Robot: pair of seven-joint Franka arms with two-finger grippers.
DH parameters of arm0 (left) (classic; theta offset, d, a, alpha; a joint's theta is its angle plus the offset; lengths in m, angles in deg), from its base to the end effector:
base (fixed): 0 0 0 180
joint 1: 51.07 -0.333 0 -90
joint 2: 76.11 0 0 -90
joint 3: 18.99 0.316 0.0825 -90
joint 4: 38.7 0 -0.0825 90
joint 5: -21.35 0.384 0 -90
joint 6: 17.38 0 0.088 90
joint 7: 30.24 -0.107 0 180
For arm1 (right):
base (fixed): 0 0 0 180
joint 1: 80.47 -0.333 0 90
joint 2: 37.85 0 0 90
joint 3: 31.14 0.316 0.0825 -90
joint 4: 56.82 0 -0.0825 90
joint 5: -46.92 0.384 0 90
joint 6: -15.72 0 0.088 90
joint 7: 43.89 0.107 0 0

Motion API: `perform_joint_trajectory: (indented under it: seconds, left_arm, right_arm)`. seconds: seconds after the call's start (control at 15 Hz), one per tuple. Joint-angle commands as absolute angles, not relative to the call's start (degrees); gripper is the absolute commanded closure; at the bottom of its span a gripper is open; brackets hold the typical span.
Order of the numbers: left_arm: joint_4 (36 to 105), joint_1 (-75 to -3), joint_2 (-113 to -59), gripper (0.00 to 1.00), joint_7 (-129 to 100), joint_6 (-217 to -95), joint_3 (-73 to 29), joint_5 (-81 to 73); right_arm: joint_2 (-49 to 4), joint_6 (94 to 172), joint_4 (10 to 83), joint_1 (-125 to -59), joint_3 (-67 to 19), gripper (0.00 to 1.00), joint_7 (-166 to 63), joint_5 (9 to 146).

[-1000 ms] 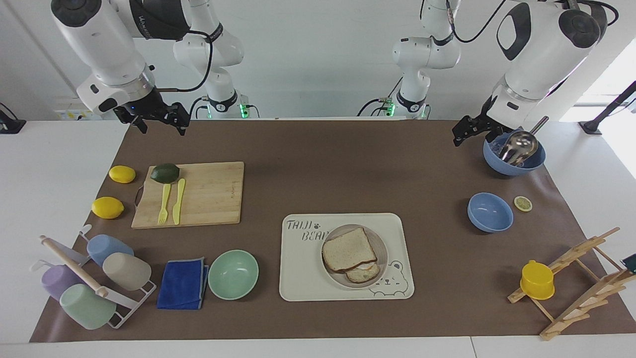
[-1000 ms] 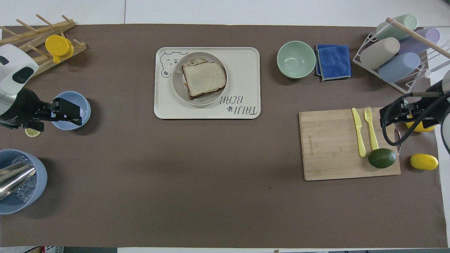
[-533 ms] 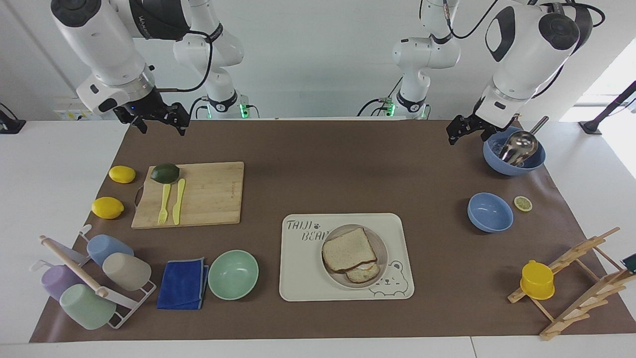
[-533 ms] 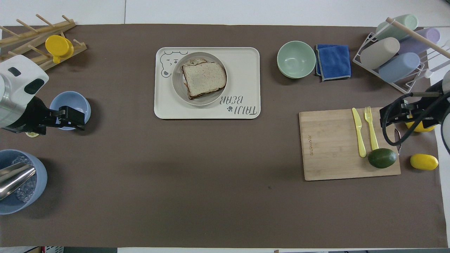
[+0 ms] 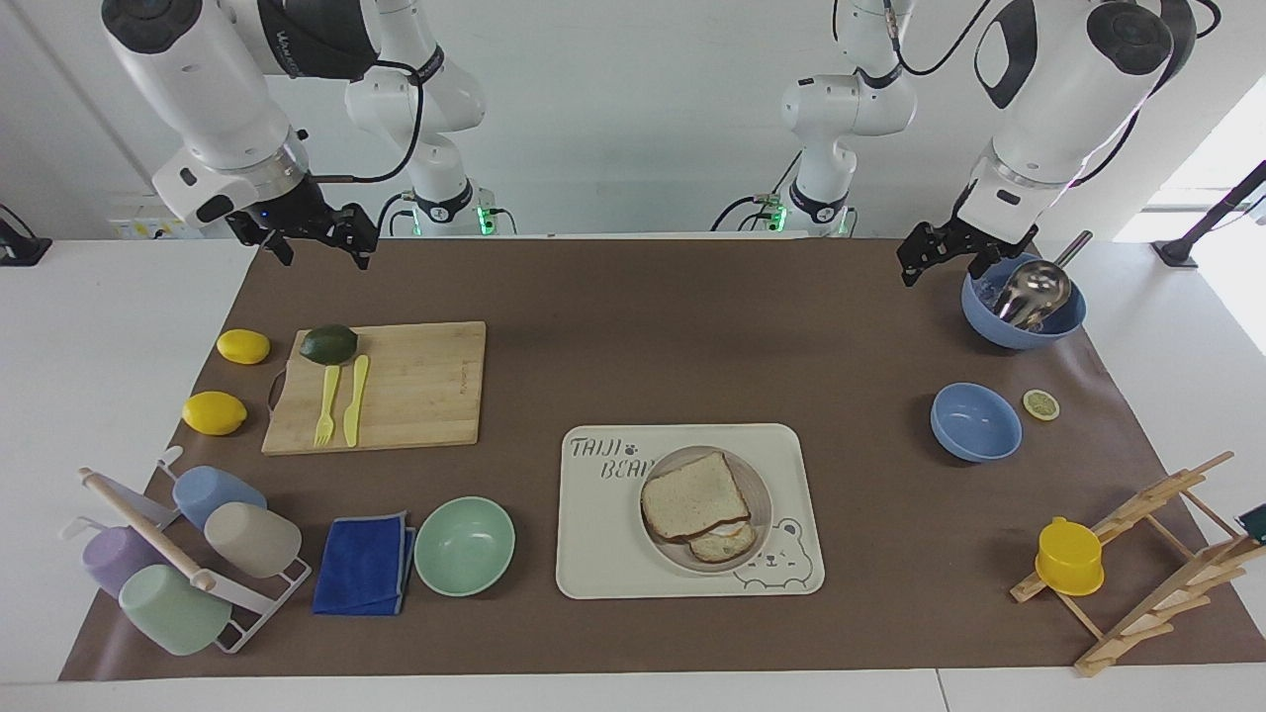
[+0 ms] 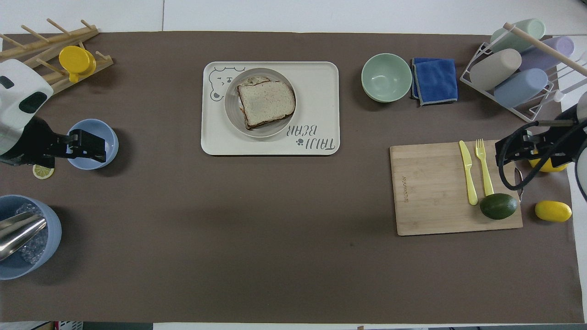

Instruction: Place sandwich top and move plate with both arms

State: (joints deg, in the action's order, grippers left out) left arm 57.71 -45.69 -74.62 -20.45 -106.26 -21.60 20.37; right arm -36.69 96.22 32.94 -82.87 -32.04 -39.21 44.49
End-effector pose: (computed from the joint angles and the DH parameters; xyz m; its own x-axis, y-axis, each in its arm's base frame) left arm 0.5346 -0.0772 0.5846 0.9938 0.0320 -0.1064 0.0319 -0.9995 -0.0023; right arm 0.5413 0.0092 0.6025 0.9823 -0.0629 -0.1766 -0.0535 -0.9969 0.0573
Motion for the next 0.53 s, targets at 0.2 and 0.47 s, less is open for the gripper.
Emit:
perform_joint_trajectory:
  seconds: [0.2, 0.47]
  left_arm:
    - [58.95, -46.58, -74.44, 0.0, -20.57, -106.94, -21.98, 19.24]
    - [58.95, -46.58, -74.44, 0.0, -20.66, -106.94, -21.98, 19.24]
  right_arm:
    - [-38.11, 96.32, 34.41, -81.79, -31.76, 0.0, -40.29, 46.39]
    - [-38.11, 96.32, 34.41, -81.79, -31.76, 0.0, -40.29, 46.39]
